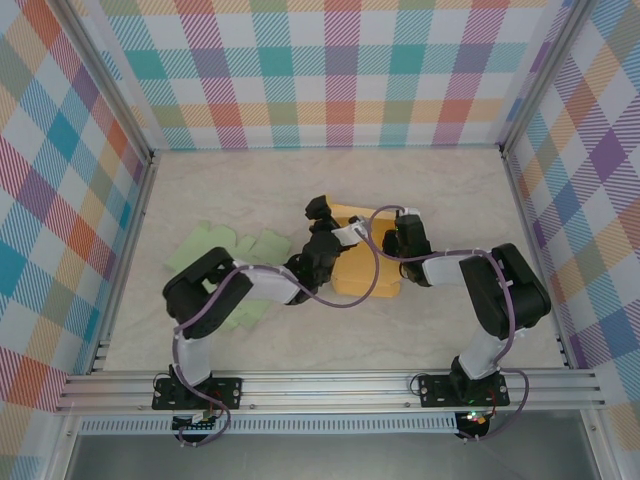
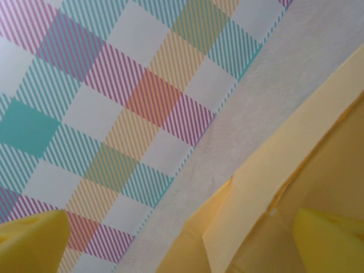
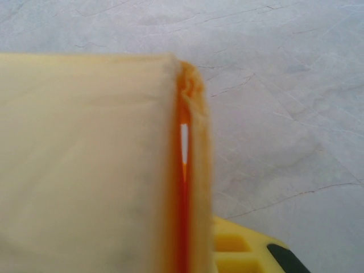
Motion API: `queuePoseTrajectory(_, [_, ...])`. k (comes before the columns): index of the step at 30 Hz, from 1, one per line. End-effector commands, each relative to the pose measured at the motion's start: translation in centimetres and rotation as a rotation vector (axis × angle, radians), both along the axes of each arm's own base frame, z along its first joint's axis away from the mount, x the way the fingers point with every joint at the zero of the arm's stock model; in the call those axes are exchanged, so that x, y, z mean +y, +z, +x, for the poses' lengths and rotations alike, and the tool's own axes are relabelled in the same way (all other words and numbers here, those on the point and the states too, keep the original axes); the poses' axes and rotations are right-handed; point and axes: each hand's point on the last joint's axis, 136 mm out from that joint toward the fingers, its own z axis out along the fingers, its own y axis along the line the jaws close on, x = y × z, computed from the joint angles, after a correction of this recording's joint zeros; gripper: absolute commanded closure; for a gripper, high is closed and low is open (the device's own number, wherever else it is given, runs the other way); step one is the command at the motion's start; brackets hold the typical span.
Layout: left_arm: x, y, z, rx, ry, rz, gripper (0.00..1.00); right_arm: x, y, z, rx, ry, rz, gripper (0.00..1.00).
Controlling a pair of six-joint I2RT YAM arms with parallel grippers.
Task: Fold the paper box
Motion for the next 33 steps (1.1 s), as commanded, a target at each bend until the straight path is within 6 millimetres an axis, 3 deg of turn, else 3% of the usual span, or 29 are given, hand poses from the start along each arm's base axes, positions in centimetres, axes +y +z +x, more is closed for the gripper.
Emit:
queuePoseTrajectory(1, [1.1,1.6,-1.9,0.116,0.012,-0.191,0.00,0.3,1.9,0.6,-0.041,0.003,-0.006,0.90])
queuePoseTrajectory(5, [3.3,4.3,-3.2,0.137,0.052,-0.332,0.00,0.1,2.7,0.6,-0.048,-0.003,-0.013,1.00])
queuePoseTrajectory(7, [4.4,5.4,-4.1,0.152,0.057,-0.396,0.00,0.0,3.2,0.6,-0.053,-0.001,-0.023,1.00])
queuePoseTrajectory(14, [8.0,7.5,-5.6,0.232,0.134,-0.612,0.00,-0.1,5.0,0.6,-0.076,0.005,-0.033,1.00])
queuePoseTrajectory(22, [13.0,9.2,-5.6,0.330,0.244,-0.960,0.00,0.1,7.3,0.0,-0.093,0.057,-0.062,1.00])
queuePoseTrajectory(27, [14.1,9.3,-5.3,0.380,0.273,-1.074,0.00,0.2,8.4,-0.5,-0.089,0.103,-0.093,1.00])
queuePoseTrajectory(33, [13.0,7.6,-4.0,0.468,0.287,-1.140,0.00,-0.4,9.2,-0.9,-0.108,0.107,-0.130,1.00])
